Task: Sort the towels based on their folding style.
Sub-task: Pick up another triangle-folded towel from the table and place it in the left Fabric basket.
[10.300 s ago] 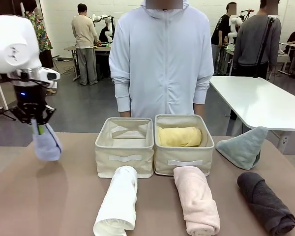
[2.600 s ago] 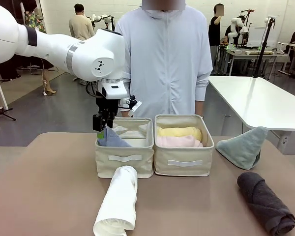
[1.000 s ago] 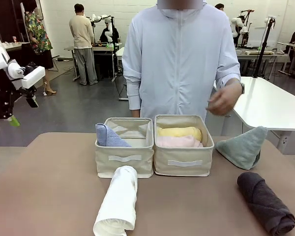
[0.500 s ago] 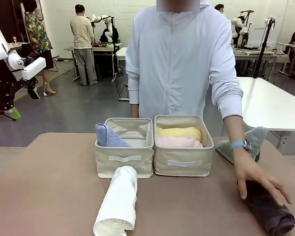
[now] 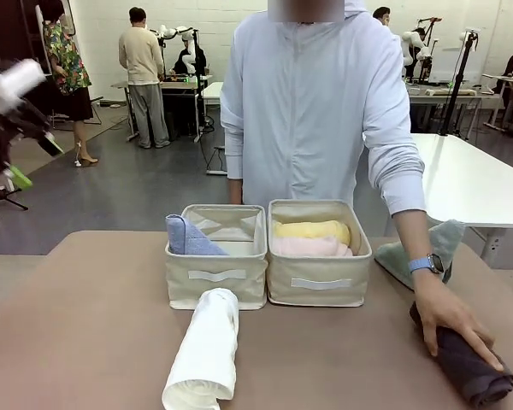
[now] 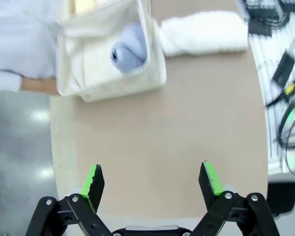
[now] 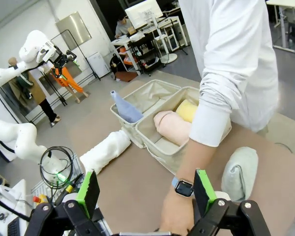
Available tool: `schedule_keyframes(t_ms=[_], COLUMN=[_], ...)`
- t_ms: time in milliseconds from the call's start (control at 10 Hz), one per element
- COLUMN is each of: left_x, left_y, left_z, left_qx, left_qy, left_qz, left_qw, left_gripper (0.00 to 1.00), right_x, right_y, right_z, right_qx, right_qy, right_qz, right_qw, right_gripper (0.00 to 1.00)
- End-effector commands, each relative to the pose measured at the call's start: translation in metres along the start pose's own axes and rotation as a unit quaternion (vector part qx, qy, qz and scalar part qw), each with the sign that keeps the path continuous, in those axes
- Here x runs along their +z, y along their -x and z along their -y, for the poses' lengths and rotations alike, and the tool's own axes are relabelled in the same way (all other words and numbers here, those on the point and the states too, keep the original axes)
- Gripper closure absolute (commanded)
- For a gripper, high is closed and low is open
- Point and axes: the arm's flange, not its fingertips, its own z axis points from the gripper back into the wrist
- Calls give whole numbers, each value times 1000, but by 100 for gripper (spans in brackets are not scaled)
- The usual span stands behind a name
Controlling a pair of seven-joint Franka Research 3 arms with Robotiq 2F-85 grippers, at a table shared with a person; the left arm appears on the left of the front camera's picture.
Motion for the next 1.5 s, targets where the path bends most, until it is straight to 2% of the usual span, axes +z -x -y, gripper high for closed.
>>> schedule_keyframes(t_ms=[0,300,400,600,800,900,1000,1200,1300,1400], left_x=[40,46,41,28,22,21,14,14,14,14], left_y=[44,110,127,147,157,159,161,161,161,161], left_z=[-2,2,5,9,14,15,14,14,14,14], left_qx=[33,63,72,92,95,85,111,111,111,111], left_qy=[5,4,1,-15,-7,10,-3,-3,-3,-3], left_qz=[191,282,296,290,312,312,298,298,298,298], left_qw=[981,957,953,952,945,946,948,948,948,948], left_gripper=[0,0,0,0,0,0,0,0,0,0], right_x=[-2,-2,-2,-2,-2,-2,-2,-2,0,-4], right_y=[-2,-2,-2,-2,-2,-2,-2,-2,0,-12], right_z=[2,2,2,2,2,2,2,2,0,-32], right_qx=[9,9,9,9,9,9,9,9,0,65], right_qy=[-7,-7,-7,-7,-7,-7,-7,-7,0,56], right_qz=[17,17,17,17,17,17,17,17,0,-41], right_qw=[1000,1000,1000,1000,1000,1000,1000,1000,1000,995], right_gripper=[0,0,0,0,0,0,0,0,0,0])
